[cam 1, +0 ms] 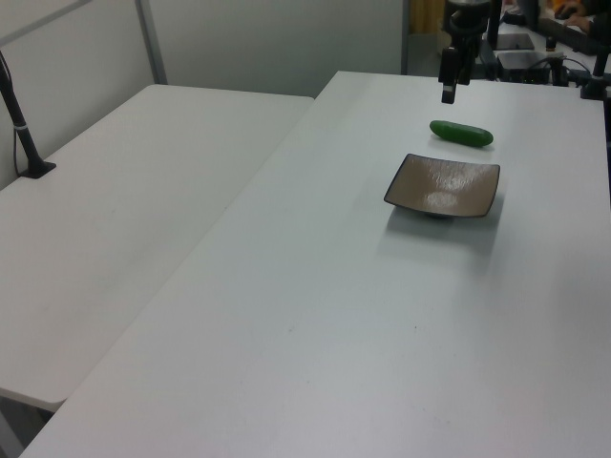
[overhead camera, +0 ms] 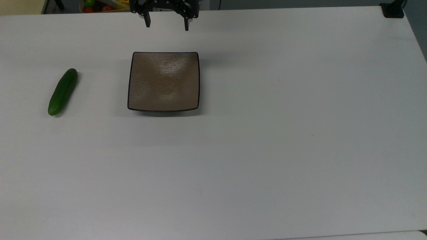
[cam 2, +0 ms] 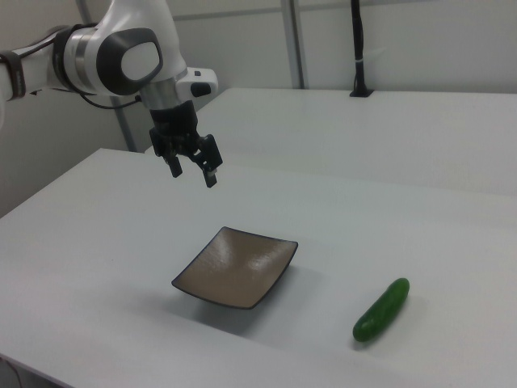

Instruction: Cucumber placed on a ceramic plate

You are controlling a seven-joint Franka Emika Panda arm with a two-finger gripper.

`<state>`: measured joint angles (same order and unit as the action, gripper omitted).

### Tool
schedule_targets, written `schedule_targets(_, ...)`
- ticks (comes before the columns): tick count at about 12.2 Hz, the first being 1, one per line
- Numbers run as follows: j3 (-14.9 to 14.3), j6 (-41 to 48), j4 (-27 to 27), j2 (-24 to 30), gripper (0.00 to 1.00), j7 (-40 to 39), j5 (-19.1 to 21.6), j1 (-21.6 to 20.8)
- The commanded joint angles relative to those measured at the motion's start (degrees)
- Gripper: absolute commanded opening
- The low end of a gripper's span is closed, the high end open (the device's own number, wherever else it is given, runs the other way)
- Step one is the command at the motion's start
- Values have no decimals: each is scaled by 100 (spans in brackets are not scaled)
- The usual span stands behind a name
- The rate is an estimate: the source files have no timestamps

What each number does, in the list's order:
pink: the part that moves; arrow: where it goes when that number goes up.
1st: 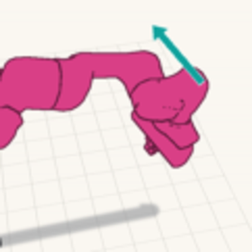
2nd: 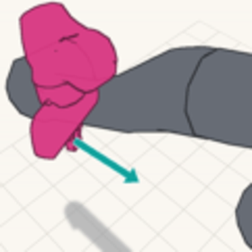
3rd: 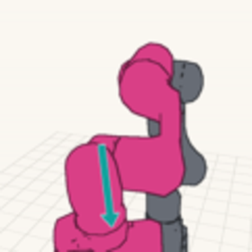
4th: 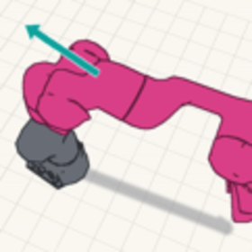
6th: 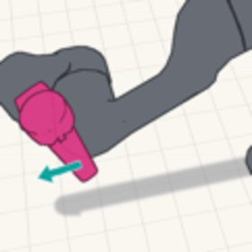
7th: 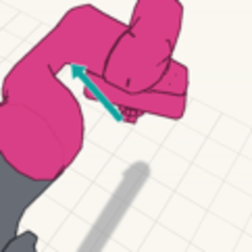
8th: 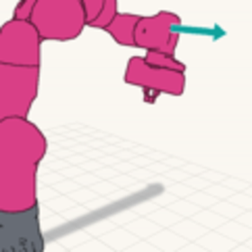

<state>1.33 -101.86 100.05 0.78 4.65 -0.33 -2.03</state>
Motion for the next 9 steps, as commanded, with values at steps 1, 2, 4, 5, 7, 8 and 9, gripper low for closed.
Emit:
schedule_targets(1, 69, 122, 94, 151, 100, -113, -64, 71)
schedule_targets(2, 69, 122, 94, 151, 100, -113, -64, 71)
schedule_targets(4, 69, 122, 94, 151, 100, -105, -64, 71)
schedule_targets(5, 69, 122, 94, 151, 100, -113, -64, 80)
schedule_targets(7, 34, 113, 85, 151, 100, -122, -64, 132)
schedule_targets(8, 25, 70, 85, 151, 100, -122, -73, 150)
schedule_targets(9, 17, 35, 94, 151, 100, -131, -82, 185)
